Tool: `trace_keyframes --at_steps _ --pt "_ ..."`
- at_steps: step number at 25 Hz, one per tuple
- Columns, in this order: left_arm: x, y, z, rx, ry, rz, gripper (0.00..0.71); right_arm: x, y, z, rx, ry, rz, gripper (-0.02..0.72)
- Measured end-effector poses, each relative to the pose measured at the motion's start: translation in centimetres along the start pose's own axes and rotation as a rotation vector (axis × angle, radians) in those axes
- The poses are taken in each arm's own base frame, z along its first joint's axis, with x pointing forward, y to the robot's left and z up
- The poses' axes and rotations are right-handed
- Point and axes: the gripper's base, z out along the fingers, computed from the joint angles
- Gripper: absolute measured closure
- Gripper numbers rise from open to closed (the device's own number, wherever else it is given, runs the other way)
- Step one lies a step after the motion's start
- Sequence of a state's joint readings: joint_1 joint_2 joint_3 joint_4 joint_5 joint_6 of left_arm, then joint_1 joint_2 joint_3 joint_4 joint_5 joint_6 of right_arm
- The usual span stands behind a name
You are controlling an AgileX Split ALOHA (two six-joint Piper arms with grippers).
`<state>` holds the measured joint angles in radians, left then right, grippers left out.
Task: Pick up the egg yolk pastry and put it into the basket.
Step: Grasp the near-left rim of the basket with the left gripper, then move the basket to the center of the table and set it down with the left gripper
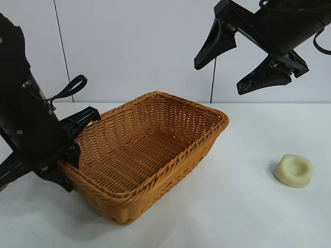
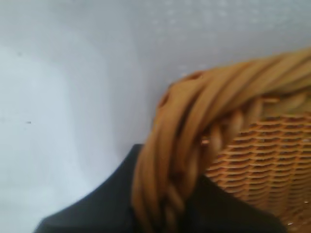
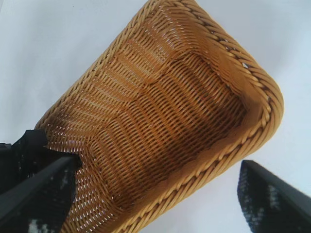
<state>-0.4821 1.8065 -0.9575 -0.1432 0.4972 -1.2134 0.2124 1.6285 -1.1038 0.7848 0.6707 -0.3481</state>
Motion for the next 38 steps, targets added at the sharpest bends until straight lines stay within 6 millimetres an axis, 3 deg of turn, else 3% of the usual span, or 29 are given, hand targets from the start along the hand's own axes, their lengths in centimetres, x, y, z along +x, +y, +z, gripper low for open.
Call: trace_keyframes --at_steps 5,9,13,20,25,38 --pt "-2.5 -1.6 -1.8 0.008 -0.003 0.088 0.618 0.0 0.0 0.0 0.000 0.000 0.001 0.056" --pt "-5.6 -2.0 -3.1 0.048 0.007 0.139 0.618 0.0 0.0 0.0 0.000 0.000 0.001 0.056" --pt "-7.2 -2.1 -3.8 0.067 0.031 0.240 0.618 0.0 0.0 0.0 0.000 0.000 0.001 0.056" --pt "-8.2 -3.9 -2.1 0.004 0.132 0.511 0.618 0.0 0.0 0.0 -0.001 0.004 0.001 0.056" --pt "-9.0 -5.9 -2.0 0.001 0.190 0.695 0.618 0.1 0.0 0.0 -0.002 0.006 0.001 0.056" --pt "-9.4 -6.6 -1.5 0.021 0.183 0.777 0.618 0.1 0.0 0.0 -0.002 0.006 0.002 0.056"
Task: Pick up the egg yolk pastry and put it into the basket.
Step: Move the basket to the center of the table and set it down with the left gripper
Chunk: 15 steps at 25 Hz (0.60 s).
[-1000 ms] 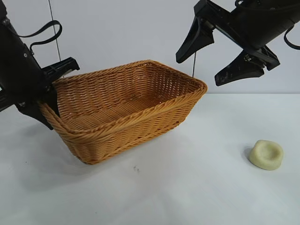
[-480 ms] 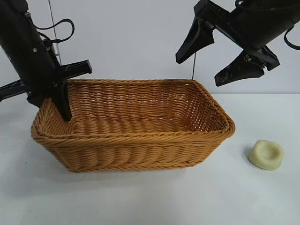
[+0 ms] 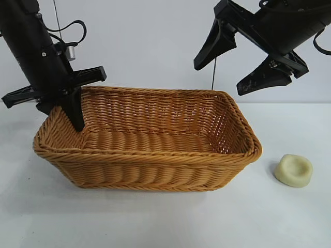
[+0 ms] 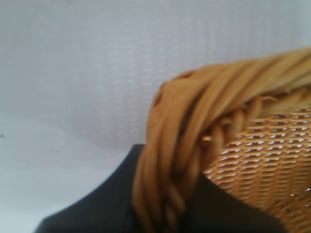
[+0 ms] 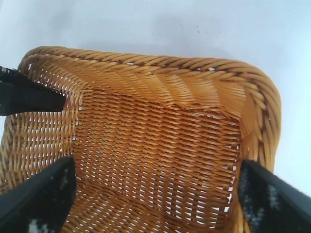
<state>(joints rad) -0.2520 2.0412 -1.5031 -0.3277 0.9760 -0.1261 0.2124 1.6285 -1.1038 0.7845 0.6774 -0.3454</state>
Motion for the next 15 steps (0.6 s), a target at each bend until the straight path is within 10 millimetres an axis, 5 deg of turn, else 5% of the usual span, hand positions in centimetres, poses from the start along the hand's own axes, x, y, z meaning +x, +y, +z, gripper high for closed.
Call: trace_keyframes --at_steps 5,15 --pt "-0.2 0.1 0.7 0.003 0.005 -0.009 0.618 0.0 0.0 0.0 0.000 0.000 0.000 0.056" --pt "-0.3 1.2 5.5 0.003 0.098 -0.023 0.618 0.0 0.0 0.0 0.000 0.000 0.002 0.056"
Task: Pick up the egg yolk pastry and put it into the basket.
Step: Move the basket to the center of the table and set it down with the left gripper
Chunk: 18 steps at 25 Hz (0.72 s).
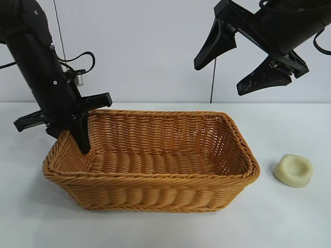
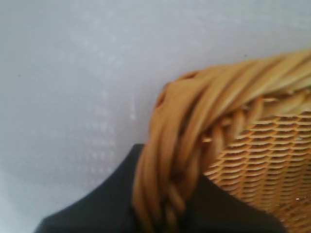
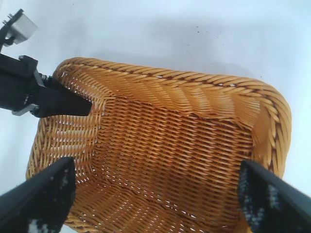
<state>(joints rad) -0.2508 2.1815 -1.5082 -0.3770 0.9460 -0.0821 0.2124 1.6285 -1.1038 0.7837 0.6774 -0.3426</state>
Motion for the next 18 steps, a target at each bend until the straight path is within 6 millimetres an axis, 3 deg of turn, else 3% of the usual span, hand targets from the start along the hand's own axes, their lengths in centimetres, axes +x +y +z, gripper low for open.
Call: trace_keyframes --at_steps 9,11,15,18 --pt "-0.04 -0.06 0.09 0.009 -0.002 -0.004 0.586 0.01 -0.01 0.00 0.001 0.001 0.001 0.056" --pt "-0.03 -0.08 0.09 0.012 -0.001 -0.006 0.494 0.01 -0.01 0.00 0.001 0.001 0.003 0.056" --pt "-0.12 -0.08 0.02 0.007 -0.007 -0.001 0.208 0.01 -0.01 0.00 0.001 0.001 0.015 0.056" --pt "-0.11 0.14 -0.03 -0.018 -0.007 0.017 0.085 0.01 -0.01 0.00 0.001 0.001 0.015 0.056"
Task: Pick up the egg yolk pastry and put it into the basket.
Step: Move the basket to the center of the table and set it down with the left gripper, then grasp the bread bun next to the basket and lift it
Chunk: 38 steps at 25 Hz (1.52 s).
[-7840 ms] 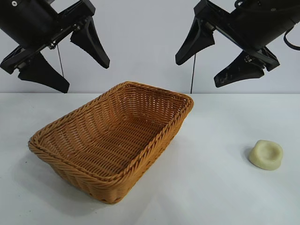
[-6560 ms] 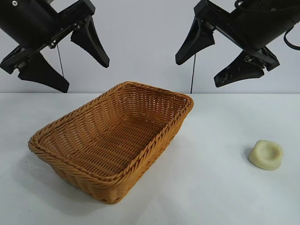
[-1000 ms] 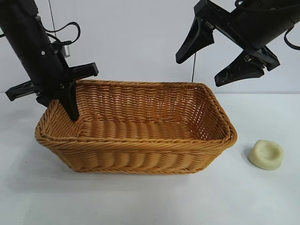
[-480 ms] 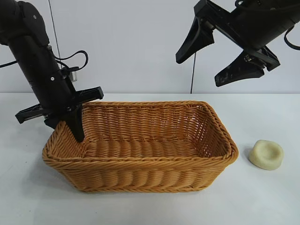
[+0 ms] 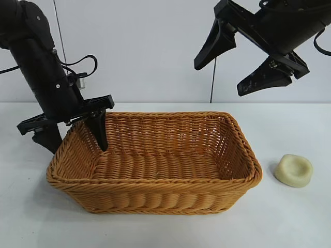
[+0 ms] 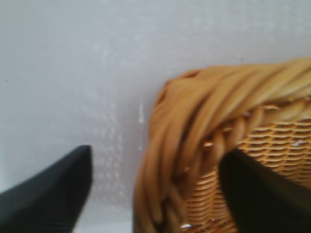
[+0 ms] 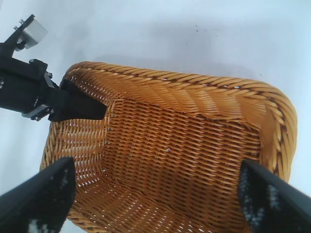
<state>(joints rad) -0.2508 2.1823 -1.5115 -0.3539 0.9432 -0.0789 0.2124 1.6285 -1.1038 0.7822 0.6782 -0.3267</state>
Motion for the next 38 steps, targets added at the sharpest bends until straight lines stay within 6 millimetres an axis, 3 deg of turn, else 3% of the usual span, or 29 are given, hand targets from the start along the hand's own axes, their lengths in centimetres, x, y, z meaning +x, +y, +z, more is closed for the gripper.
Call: trace_keyframes --at_steps 5,13,17,22,29,32,38 --pt "-0.1 -0.6 -2.1 -0.006 -0.021 0.031 0.050 0.0 0.0 0.0 0.001 0.000 -0.001 0.056" --pt "-1.1 -2.9 -10.0 -0.014 -0.138 0.131 0.046 0.0 0.0 0.0 0.001 0.000 0.002 0.056" --pt "-1.6 -3.2 -12.1 -0.061 -0.182 0.163 0.046 0.0 0.0 0.0 0.001 0.000 0.002 0.056" --pt "-1.9 -1.4 -12.7 -0.177 -0.181 0.150 0.046 0.0 0.0 0.0 0.002 0.002 0.000 0.056" --pt "-3.2 5.2 -14.7 -0.260 -0.218 0.017 0.046 0.0 0.0 0.0 0.002 0.002 -0.001 0.056" --pt "-3.4 7.1 -15.3 -0.272 -0.225 -0.024 0.046 0.0 0.0 0.0 0.002 0.002 -0.001 0.056" --pt "-3.1 7.4 -16.1 -0.267 -0.239 -0.027 0.046 0.0 0.0 0.0 0.002 0.004 -0.001 0.056"
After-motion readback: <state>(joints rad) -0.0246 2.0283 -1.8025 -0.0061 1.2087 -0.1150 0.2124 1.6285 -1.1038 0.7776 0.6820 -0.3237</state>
